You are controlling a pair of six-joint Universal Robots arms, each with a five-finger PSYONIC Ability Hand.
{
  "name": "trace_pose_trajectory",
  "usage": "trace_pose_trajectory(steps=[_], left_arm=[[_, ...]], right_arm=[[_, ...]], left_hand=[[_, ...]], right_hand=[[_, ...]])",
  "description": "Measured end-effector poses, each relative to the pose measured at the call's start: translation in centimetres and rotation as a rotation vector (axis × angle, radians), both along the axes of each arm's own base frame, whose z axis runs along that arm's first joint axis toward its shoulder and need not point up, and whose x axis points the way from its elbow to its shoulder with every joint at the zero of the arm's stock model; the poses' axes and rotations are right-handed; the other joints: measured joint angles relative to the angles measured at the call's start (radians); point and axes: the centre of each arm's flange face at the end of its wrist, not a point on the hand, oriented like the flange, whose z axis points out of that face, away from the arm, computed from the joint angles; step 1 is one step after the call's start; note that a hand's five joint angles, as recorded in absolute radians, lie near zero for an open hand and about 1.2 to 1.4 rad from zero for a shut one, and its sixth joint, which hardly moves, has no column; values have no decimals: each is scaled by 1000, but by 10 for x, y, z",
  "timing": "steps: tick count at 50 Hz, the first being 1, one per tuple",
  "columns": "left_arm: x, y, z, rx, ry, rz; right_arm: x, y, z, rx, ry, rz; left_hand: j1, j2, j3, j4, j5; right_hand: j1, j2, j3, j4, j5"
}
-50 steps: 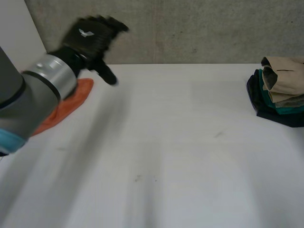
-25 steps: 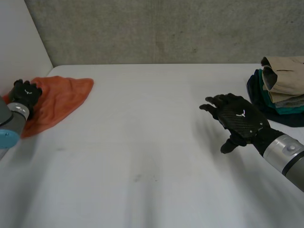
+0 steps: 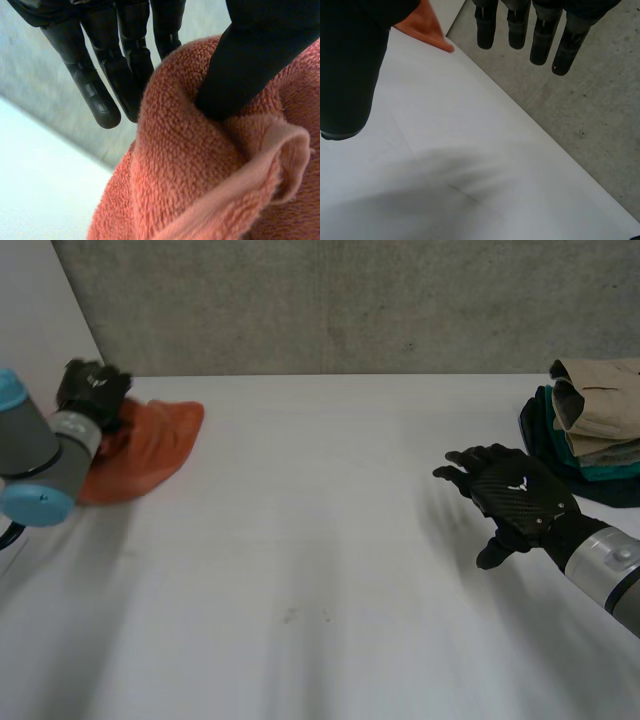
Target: Fold the laundry.
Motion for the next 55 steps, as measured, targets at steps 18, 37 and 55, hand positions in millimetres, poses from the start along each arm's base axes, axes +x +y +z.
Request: trace_pose_trajectory(steps=[18, 37, 55], left_arm=[[-227, 248, 12, 293, 386, -693], [-192, 250, 36, 219, 344, -544], [-185, 232, -42, 372, 94, -497]], right_arm=[[-12, -11, 1, -5, 21, -135], [-22, -24, 16, 25, 17, -221], [-22, 14, 34, 357, 217, -153]], left_hand=[[-574, -625, -616, -637, -553], [-774, -895, -891, -913, -837], [-770, -892, -888, -910, -830]], right_hand=[[0, 0, 0, 0, 0], [0, 0, 0, 0, 0], [0, 0, 0, 0, 0]])
